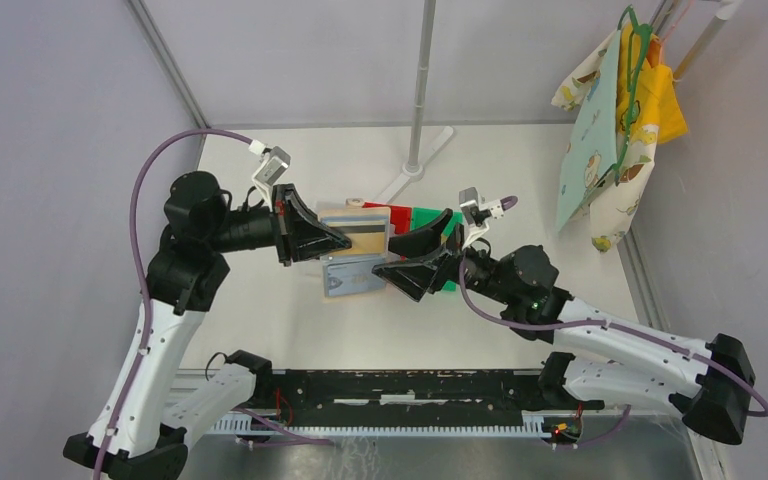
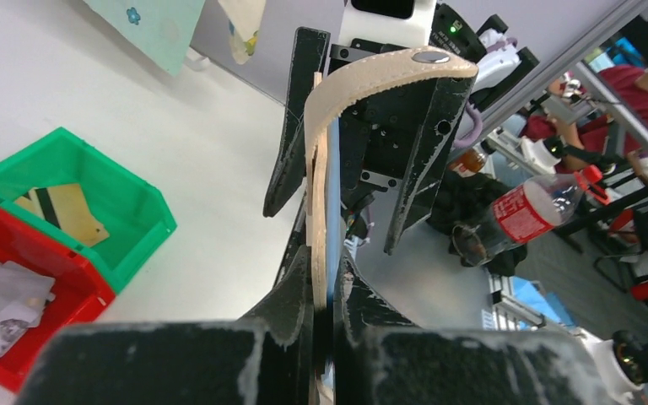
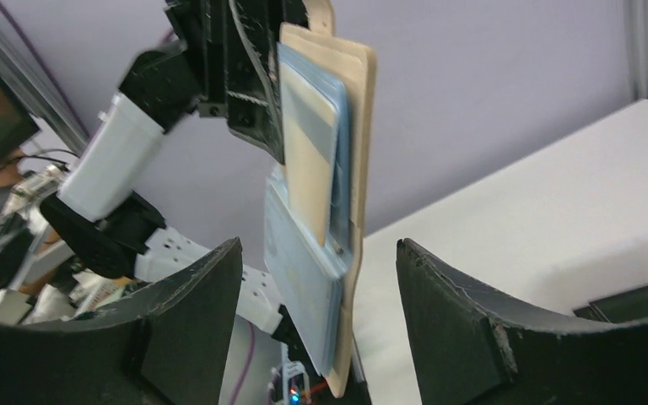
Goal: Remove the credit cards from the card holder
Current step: Remove the credit card from the card holder.
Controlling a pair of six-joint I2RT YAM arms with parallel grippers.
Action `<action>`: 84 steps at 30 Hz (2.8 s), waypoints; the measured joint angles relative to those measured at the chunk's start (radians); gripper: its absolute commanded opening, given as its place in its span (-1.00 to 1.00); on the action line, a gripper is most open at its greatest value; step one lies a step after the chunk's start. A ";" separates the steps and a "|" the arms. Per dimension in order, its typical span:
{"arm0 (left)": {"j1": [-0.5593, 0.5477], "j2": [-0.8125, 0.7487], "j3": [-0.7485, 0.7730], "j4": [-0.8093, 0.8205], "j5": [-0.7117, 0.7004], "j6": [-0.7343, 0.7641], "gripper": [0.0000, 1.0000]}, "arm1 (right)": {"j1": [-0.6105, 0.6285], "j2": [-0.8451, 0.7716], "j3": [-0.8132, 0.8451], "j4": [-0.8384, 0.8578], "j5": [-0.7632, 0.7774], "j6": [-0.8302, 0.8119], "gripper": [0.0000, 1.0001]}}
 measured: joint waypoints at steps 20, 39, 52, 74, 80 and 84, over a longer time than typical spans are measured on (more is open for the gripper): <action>0.005 -0.043 -0.040 0.056 0.022 -0.142 -0.29 | -0.009 0.082 0.101 0.036 -0.103 0.056 -1.00; 0.000 0.074 0.036 -0.383 0.199 0.240 -0.45 | -0.008 0.117 0.370 -0.532 -0.273 -0.301 -0.99; 0.000 0.108 0.098 -0.432 0.227 0.284 -0.17 | -0.008 0.143 0.415 -0.652 -0.291 -0.366 -1.00; 0.001 0.074 0.026 -0.346 0.002 0.162 -0.96 | -0.103 0.076 0.445 -0.705 -0.106 -0.240 0.42; 0.026 0.095 0.026 -0.283 -0.020 0.075 -0.96 | -0.123 -0.108 0.188 -0.377 -0.104 0.008 0.35; 0.053 0.105 0.024 -0.197 -0.021 -0.023 -0.97 | -0.121 -0.061 0.013 -0.137 -0.138 0.191 0.33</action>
